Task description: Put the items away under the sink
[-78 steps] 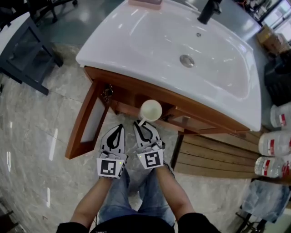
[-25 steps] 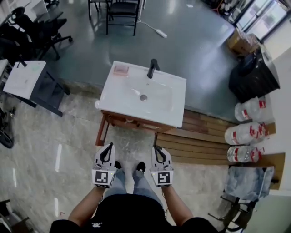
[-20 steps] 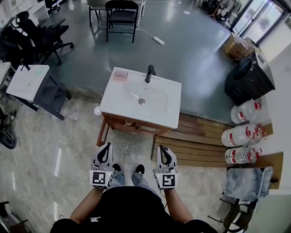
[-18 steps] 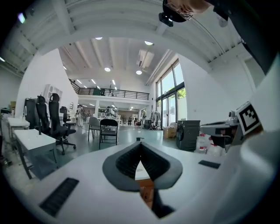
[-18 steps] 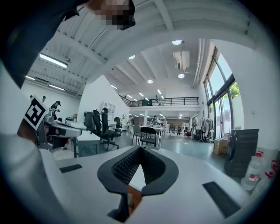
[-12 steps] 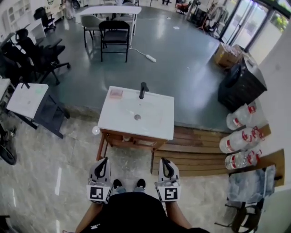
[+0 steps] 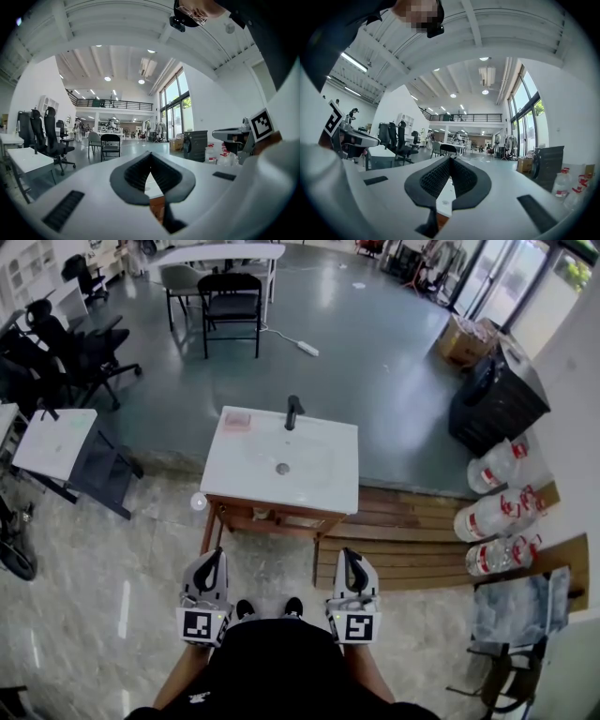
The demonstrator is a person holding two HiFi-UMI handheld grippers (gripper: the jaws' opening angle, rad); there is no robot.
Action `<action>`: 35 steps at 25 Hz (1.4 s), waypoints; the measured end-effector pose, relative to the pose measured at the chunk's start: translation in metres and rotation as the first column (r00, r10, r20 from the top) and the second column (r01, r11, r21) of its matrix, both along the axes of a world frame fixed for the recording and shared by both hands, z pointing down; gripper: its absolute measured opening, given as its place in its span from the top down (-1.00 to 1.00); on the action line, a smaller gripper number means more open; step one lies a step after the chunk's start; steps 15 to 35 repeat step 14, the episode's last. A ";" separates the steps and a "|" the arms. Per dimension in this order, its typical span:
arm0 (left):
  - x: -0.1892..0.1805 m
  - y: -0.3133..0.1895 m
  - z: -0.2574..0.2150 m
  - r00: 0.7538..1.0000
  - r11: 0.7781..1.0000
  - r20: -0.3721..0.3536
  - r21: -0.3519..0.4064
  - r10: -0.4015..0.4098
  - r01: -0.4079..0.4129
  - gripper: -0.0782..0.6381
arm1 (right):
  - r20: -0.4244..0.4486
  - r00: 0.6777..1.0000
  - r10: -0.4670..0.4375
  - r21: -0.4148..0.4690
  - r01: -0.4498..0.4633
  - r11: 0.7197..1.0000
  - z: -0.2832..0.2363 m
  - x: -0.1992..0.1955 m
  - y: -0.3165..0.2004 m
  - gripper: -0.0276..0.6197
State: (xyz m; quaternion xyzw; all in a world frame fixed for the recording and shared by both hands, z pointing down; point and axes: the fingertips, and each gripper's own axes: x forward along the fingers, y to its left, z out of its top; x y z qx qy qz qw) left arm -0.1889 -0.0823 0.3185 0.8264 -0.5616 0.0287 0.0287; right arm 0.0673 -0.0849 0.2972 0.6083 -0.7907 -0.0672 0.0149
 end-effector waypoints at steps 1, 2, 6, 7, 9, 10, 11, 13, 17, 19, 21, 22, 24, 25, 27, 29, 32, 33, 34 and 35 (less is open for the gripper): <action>0.001 -0.001 -0.002 1.000 1.000 -0.002 0.004 0.002 -0.002 0.76 | -0.003 1.000 0.002 0.008 -0.002 1.000 -0.002 0.001 0.000 0.88; 0.003 -0.001 -0.003 1.000 1.000 -0.006 0.005 0.004 -0.004 0.76 | -0.003 1.000 0.004 0.017 -0.004 1.000 -0.005 0.003 0.000 0.88; 0.007 -0.003 -0.007 1.000 1.000 -0.014 0.010 0.017 -0.017 0.76 | 0.005 1.000 0.012 0.027 -0.012 1.000 -0.006 0.006 0.002 0.88; 0.007 -0.003 -0.008 1.000 1.000 -0.011 0.019 0.022 -0.022 0.76 | 0.005 1.000 0.014 0.025 -0.014 1.000 -0.004 0.006 0.003 0.88; 0.009 -0.001 -0.008 1.000 0.999 -0.007 0.035 0.024 -0.024 0.76 | -0.001 1.000 0.019 0.015 -0.019 1.000 -0.002 0.009 0.005 0.88; 0.009 -0.001 -0.009 1.000 0.999 -0.004 0.040 0.021 -0.021 0.76 | -0.004 1.000 0.021 0.012 -0.021 1.000 -0.002 0.010 0.006 0.88; 0.009 0.000 -0.009 1.000 0.999 -0.002 0.044 0.017 -0.017 0.76 | -0.008 1.000 0.022 0.012 -0.022 1.000 -0.002 0.011 0.006 0.88; 0.010 0.001 -0.009 1.000 0.999 -0.001 0.047 0.008 -0.008 0.76 | -0.012 1.000 0.022 0.016 -0.022 1.000 -0.003 0.013 0.006 0.88; 0.010 0.002 -0.009 1.000 0.999 -0.001 0.048 0.004 -0.004 0.76 | -0.014 1.000 0.022 0.018 -0.021 1.000 -0.003 0.014 0.006 0.88; 0.010 0.002 -0.009 1.000 0.999 -0.001 0.048 0.004 -0.004 0.76 | -0.014 1.000 0.022 0.018 -0.021 1.000 -0.003 0.014 0.006 0.88; 0.010 0.002 -0.009 1.000 0.999 -0.001 0.048 0.004 -0.004 0.76 | -0.014 1.000 0.022 0.018 -0.021 1.000 -0.003 0.014 0.006 0.88; 0.010 0.002 -0.009 1.000 0.999 -0.001 0.048 0.004 -0.004 0.76 | -0.014 1.000 0.022 0.018 -0.021 1.000 -0.003 0.014 0.006 0.88; 0.010 0.002 -0.009 1.000 0.999 -0.001 0.048 0.004 -0.004 0.76 | -0.014 1.000 0.022 0.018 -0.021 1.000 -0.003 0.014 0.006 0.88; 0.010 0.002 -0.009 1.000 0.999 -0.001 0.048 0.004 -0.004 0.76 | -0.014 1.000 0.022 0.018 -0.021 1.000 -0.003 0.014 0.006 0.88; 0.010 0.002 -0.009 1.000 0.999 -0.001 0.048 0.004 -0.004 0.76 | -0.014 1.000 0.022 0.018 -0.021 1.000 -0.003 0.014 0.006 0.88; 0.010 0.002 -0.009 1.000 0.999 -0.001 0.048 0.004 -0.004 0.76 | -0.014 1.000 0.022 0.018 -0.021 1.000 -0.003 0.014 0.006 0.88; 0.010 0.002 -0.009 1.000 0.999 -0.001 0.048 0.004 -0.004 0.76 | -0.014 1.000 0.022 0.018 -0.021 1.000 -0.003 0.014 0.006 0.88; 0.010 0.002 -0.009 1.000 0.999 -0.001 0.048 0.004 -0.004 0.76 | -0.014 1.000 0.022 0.018 -0.021 1.000 -0.003 0.014 0.006 0.88; 0.010 0.002 -0.009 1.000 0.999 -0.001 0.048 0.004 -0.004 0.76 | -0.014 1.000 0.022 0.018 -0.021 1.000 -0.003 0.014 0.006 0.88; 0.010 0.002 -0.009 1.000 0.999 -0.001 0.048 0.004 -0.004 0.76 | -0.014 1.000 0.022 0.018 -0.021 1.000 -0.003 0.014 0.006 0.88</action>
